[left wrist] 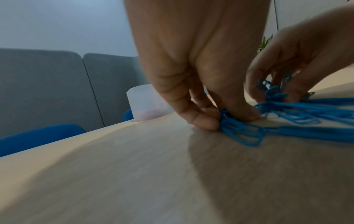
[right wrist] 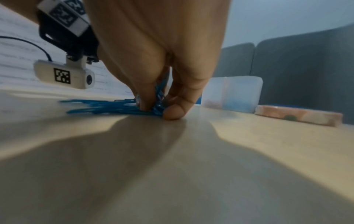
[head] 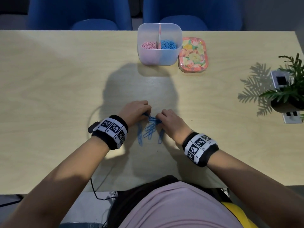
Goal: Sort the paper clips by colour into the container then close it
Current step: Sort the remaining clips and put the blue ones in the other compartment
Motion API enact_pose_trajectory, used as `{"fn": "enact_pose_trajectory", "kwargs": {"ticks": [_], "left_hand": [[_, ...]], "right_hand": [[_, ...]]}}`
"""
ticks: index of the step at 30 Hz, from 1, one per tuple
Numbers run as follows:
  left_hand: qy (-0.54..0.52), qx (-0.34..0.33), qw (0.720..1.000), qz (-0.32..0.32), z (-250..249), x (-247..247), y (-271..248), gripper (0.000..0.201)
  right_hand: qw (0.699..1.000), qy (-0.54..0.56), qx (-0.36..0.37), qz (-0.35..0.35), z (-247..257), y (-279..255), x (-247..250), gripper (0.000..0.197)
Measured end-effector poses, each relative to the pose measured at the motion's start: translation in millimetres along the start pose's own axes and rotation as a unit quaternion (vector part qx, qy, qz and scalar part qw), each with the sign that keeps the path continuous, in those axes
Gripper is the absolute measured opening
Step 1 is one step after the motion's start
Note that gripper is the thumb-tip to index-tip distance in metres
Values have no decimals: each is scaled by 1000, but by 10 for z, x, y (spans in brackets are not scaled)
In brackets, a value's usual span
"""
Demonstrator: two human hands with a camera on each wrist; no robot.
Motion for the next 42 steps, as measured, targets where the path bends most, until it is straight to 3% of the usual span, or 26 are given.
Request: {"fn": "enact_pose_trajectory", "kwargs": {"ticks": [2, 5, 8, 12, 16, 19, 22, 26, 28, 30, 34, 38, 40, 42], "left_hand": [[68, -19, 996, -57, -48, 94, 13, 9], [135, -42, 987, -80, -52, 86, 22, 15], [98, -42, 989, -107, -85, 93, 23, 14], [23, 29, 999, -39, -58, 61, 76, 22], [-16, 38, 998, -40, -67, 126, 154, 21], [-99, 39, 990, -92, -50, 281, 205, 20], [-172, 43, 973, -149, -34, 586, 291, 19], [-226, 78, 942, -235, 69, 1132, 548, 18], [-202, 92, 938, -266, 120, 1376, 767, 17], [-155, 118, 947, -257, 178, 1537, 1023, 18], [-96, 137, 964, -209, 244, 1725, 1455, 25], [-42, 107, 988, -105, 142, 1643, 1632, 27], [-11, 82, 988, -127, 105, 1653, 1549, 28], [-17, 74, 977, -200, 111, 1692, 1282, 30]], "right_hand": [[1000, 23, -3, 3, -14, 62, 82, 21], [995, 85, -49, -14, -168, 169, 292, 10], [979, 177, -83, -64, -286, 236, 587, 7], [957, 237, -124, -114, -498, 594, 1220, 8], [956, 170, -150, -186, -630, 1136, 1938, 10], [955, 116, -194, -190, -670, 1511, 2178, 20], [949, 130, -250, -141, -741, 1757, 2098, 21], [937, 170, -279, -124, -769, 1787, 2048, 50], [929, 201, -268, -155, -798, 1713, 2087, 43], [913, 239, -254, -211, -843, 1554, 2145, 10], [874, 302, -225, -306, -933, 1033, 2119, 17], [918, 246, -202, -236, -798, 475, 1696, 17], [941, 208, -195, -181, -718, 266, 1409, 18], [956, 182, -199, -117, -668, 94, 1130, 19]]}}
Point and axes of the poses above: each hand's wrist, its own y-axis towards the middle knuckle, its own x-axis out of the back of the hand, z = x × y, the point moved 7 cm from there along y, towards the middle knuckle, and after that the axes turned 6 degrees about y, right-handed, at the moved point
